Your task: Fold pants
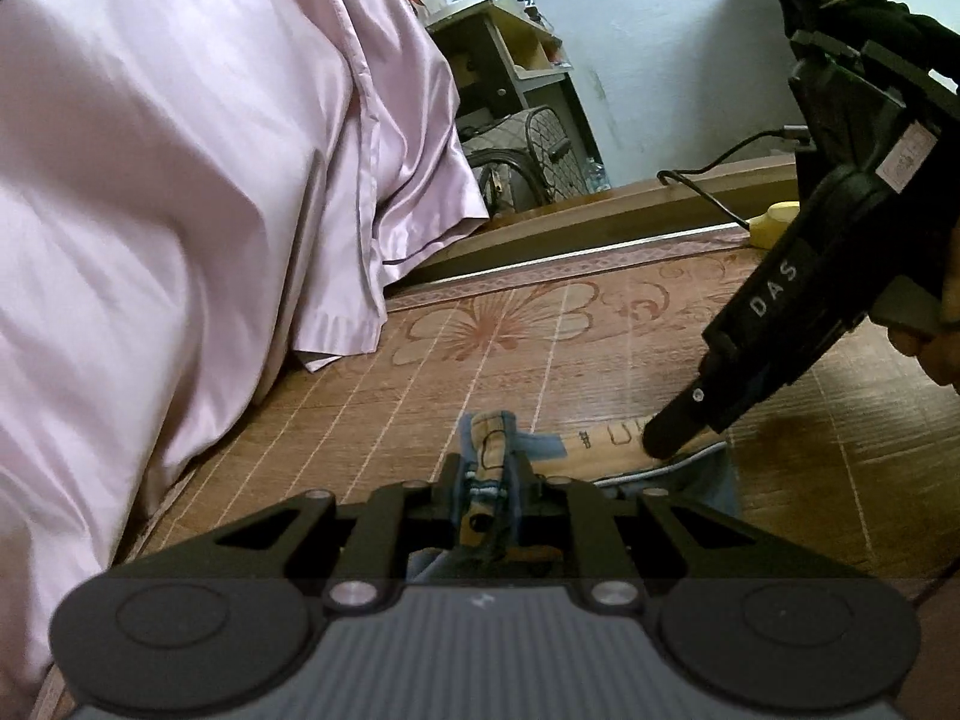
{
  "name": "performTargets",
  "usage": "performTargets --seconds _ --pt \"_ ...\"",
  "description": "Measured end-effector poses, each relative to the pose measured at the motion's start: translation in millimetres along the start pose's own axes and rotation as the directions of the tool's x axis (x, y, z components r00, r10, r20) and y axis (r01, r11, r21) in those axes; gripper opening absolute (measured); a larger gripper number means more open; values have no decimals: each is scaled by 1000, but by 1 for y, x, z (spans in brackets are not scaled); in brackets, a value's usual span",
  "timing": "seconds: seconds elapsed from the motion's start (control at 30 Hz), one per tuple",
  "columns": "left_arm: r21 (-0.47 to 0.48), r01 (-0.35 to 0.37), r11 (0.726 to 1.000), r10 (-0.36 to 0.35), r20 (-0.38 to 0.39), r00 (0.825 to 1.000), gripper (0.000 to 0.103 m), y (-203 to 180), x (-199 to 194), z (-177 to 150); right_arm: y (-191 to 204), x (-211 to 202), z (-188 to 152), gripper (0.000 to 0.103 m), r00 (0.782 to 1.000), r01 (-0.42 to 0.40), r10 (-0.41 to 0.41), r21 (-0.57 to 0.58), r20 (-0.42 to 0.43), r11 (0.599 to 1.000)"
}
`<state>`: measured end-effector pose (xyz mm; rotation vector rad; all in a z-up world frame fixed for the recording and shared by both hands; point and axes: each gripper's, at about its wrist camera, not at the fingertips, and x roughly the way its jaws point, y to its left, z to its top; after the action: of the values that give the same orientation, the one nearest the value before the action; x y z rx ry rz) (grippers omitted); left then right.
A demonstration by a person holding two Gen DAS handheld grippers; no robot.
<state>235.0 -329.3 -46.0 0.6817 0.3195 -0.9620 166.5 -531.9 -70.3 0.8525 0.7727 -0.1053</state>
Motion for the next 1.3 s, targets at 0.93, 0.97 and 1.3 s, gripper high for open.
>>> performTargets --seconds 0.93,0.97,1.3 --pt "-317 34 948 -94 -178 980 18 37 48 -12 39 -1 -22 19 988 147 -132 -272 74 951" --pt "-310 34 950 -93 -177 980 19 36 48 -12 41 -1 -23 25 984 172 -153 -290 86 941" --pt "-290 41 956 -95 -173 980 19 34 48 -12 44 10 -21 37 971 229 -188 -367 146 902"
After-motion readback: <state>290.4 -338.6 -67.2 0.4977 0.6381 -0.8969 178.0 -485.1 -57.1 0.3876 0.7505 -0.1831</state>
